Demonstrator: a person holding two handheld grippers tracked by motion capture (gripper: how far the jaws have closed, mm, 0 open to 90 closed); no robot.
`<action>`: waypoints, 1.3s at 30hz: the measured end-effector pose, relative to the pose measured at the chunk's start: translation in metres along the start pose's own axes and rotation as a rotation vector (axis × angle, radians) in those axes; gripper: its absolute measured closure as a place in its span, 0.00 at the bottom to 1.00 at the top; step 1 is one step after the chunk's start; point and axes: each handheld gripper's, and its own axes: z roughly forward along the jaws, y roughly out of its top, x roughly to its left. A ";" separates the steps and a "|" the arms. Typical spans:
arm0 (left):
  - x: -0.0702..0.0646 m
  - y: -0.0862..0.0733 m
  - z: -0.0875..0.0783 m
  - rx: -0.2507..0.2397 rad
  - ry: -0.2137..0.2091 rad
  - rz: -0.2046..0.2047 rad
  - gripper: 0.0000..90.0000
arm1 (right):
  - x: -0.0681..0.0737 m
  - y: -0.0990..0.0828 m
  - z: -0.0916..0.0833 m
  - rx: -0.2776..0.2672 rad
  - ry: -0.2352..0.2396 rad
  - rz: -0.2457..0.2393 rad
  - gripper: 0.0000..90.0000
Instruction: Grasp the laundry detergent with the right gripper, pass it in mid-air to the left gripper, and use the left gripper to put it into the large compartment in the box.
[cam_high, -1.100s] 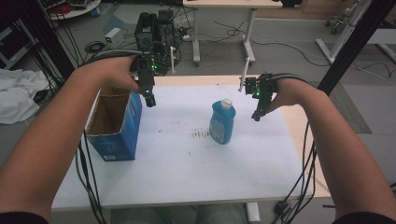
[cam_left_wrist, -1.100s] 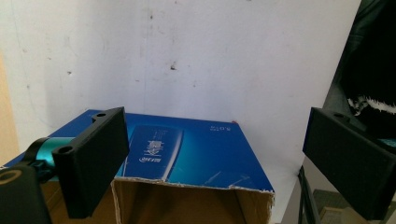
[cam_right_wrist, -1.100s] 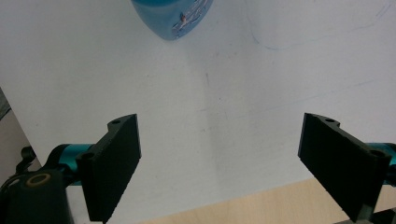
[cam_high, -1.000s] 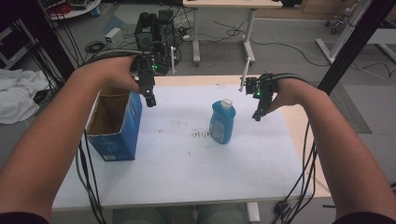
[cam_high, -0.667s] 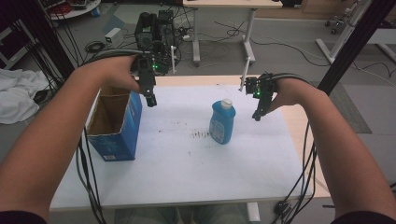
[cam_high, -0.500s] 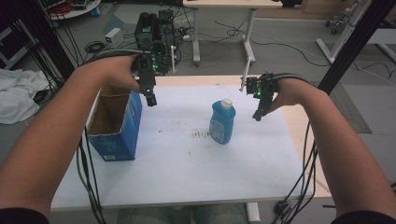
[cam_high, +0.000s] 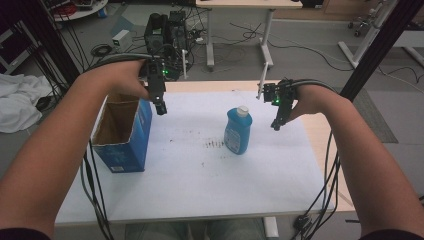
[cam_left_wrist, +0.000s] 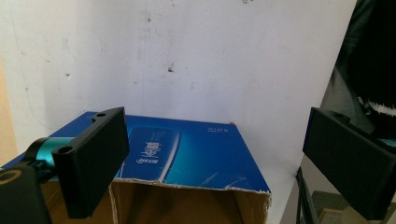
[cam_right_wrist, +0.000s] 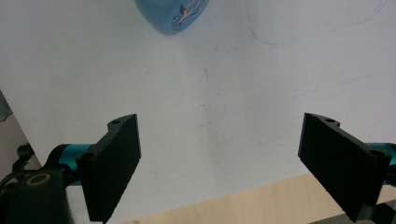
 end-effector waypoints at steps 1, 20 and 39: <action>0.000 0.000 0.000 0.000 0.000 0.000 0.08 | 0.000 0.000 0.000 0.000 0.000 0.000 0.14; -0.002 -0.002 0.003 0.006 0.015 0.005 0.08 | 0.003 -0.001 -0.004 -0.047 -0.011 0.008 0.14; -0.010 -0.009 0.003 -0.014 0.023 0.002 0.08 | 0.002 -0.028 -0.021 -0.571 0.070 0.191 0.13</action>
